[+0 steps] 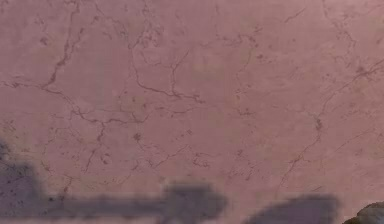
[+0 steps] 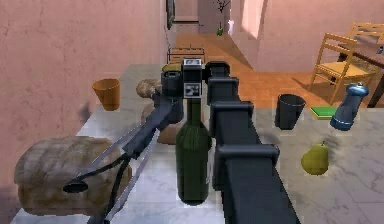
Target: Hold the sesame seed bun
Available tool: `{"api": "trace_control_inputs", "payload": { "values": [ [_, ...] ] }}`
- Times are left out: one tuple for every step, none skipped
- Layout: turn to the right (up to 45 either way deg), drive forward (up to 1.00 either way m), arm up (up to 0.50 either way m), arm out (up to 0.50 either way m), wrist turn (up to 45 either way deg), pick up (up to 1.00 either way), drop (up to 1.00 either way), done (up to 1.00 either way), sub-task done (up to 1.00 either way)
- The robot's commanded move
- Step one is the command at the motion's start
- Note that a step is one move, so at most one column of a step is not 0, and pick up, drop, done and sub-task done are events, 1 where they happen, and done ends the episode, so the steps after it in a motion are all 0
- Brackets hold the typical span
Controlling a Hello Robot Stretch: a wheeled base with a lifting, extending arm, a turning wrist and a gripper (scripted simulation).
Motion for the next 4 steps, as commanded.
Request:
{"api": "trace_control_inputs", "payload": {
  "values": [
    [0.0,0.00,0.00,0.00,45.0,0.00,0.00,0.00,0.00],
    [0.0,0.00,0.00,0.00,45.0,0.00,0.00,0.00,0.00],
    [0.0,0.00,0.00,0.00,36.0,0.00,0.00,0.00,0.00],
    [0.0,0.00,-0.12,0.00,0.0,0.00,0.00,0.00,0.00]
  ]
}}
